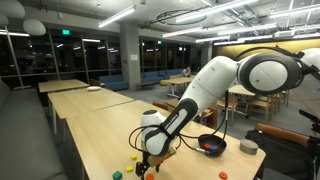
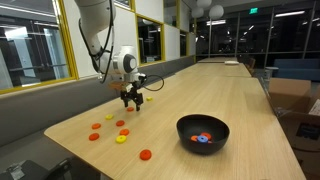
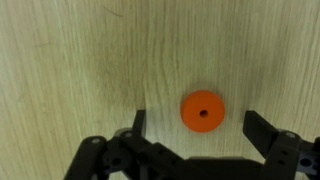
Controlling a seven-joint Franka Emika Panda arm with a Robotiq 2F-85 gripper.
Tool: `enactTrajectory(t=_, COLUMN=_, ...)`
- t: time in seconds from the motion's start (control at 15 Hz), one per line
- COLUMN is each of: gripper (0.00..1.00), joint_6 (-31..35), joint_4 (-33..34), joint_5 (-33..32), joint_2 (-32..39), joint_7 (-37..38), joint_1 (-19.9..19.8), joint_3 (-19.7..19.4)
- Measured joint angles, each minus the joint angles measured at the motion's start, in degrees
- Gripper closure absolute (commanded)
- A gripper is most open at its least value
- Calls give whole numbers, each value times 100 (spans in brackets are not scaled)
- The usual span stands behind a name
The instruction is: Put some of the rings in the black bowl
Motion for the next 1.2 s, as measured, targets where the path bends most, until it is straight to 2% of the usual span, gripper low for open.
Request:
enactTrajectory(t=0.93, gripper=0, joint_6=-11, joint_4=-52, joint_5=-41, joint_2=-28, joint_7=3, joint_1=83, joint_3=-109)
enactTrajectory(t=1.0, gripper=25, joint_6=-13, joint_4=-52, joint_5=-42, joint_2=-27, joint_7=3, joint_1=90, joint_3=-115)
enactTrajectory(t=1.07, gripper=26, joint_6=-15, joint_4=-52, joint_5=-45, joint_2=-28, joint_7=3, joint_1=95, joint_3=-122)
enactTrajectory(t=1.2, gripper=42, joint_6=-22, joint_4=-52, joint_5=-48, joint_2=-28, joint_7=2, joint_1=104, joint_3=-137)
